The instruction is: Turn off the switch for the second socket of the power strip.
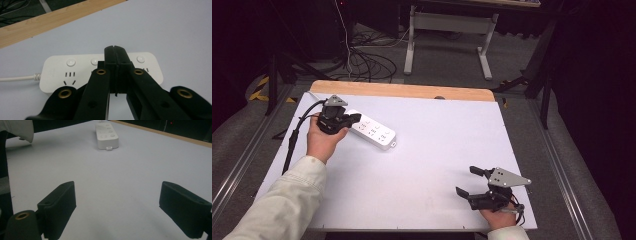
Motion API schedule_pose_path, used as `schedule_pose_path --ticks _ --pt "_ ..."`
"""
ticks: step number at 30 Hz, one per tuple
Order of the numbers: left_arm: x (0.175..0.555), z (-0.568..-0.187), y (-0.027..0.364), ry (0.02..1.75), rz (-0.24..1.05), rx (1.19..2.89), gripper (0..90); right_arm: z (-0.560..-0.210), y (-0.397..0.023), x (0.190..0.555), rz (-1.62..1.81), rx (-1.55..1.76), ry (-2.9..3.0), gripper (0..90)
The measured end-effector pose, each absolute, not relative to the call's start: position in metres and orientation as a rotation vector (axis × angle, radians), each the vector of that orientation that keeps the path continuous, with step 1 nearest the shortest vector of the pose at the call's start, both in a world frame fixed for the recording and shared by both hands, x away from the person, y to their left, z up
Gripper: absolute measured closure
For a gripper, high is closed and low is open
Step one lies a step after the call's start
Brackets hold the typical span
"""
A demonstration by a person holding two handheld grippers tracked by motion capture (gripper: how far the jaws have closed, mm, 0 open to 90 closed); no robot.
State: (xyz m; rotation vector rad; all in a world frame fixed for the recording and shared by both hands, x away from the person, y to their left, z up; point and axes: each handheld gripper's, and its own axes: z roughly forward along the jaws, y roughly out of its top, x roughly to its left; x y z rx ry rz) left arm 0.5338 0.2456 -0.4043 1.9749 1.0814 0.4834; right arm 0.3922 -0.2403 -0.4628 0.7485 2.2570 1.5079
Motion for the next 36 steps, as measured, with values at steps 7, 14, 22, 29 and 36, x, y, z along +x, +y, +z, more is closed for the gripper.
schedule_pose_path --ticks 7,14,22,29,36 --pt "0.549 -0.415 0.244 1.107 0.434 1.968 89.7 -0.463 -0.240 0.392 1.515 0.743 2.261 14.5" --pt "0.559 -0.427 0.244 1.109 0.452 1.975 89.8 -0.463 -0.241 0.392 1.527 0.739 2.262 14.9" --pt "0.568 -0.439 0.243 1.095 0.420 1.929 89.8 -0.462 -0.241 0.391 1.543 0.738 2.261 15.1" --pt "0.574 -0.449 0.240 1.055 0.470 1.926 89.8 -0.462 -0.243 0.390 1.555 0.733 2.256 15.2" --pt "0.578 -0.457 0.238 1.059 0.489 1.939 89.8 -0.462 -0.243 0.390 1.557 0.737 2.255 15.3"
